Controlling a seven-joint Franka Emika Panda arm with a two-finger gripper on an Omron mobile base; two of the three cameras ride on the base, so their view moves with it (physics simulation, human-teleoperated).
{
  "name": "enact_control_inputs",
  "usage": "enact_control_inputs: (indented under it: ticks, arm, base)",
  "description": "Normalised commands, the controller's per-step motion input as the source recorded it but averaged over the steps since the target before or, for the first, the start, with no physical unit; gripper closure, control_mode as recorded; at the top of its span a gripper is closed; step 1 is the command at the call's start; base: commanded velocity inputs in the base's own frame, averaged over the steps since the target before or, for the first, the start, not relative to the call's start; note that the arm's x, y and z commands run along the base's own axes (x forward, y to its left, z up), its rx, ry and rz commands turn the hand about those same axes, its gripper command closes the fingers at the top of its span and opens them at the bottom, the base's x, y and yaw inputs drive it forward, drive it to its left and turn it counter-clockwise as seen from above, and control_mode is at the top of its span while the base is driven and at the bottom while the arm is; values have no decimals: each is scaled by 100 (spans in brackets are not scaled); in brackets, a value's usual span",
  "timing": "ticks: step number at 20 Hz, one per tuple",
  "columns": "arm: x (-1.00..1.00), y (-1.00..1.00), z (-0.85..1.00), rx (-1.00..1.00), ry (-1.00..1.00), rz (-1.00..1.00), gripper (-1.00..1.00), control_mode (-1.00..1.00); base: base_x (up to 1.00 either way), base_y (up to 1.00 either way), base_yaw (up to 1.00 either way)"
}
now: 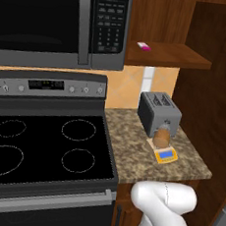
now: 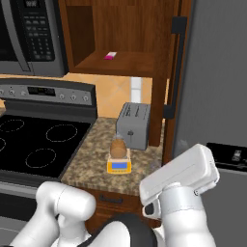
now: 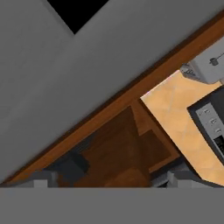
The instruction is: Pick the honey bottle and place it on the digital scale for weighing, and close the cabinet.
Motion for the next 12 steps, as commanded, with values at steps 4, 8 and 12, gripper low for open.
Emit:
enact_control_inputs:
  ticks: [4, 8, 12]
  arm:
    - [31, -28, 2, 1, -1, 0, -100, -100]
    - [13, -7, 19, 8, -4, 5, -100, -100]
    - [31, -3, 35, 4, -4, 8, -100, -100]
  base:
    - [0, 0, 0]
    - [0, 0, 0]
    - [0, 0, 0]
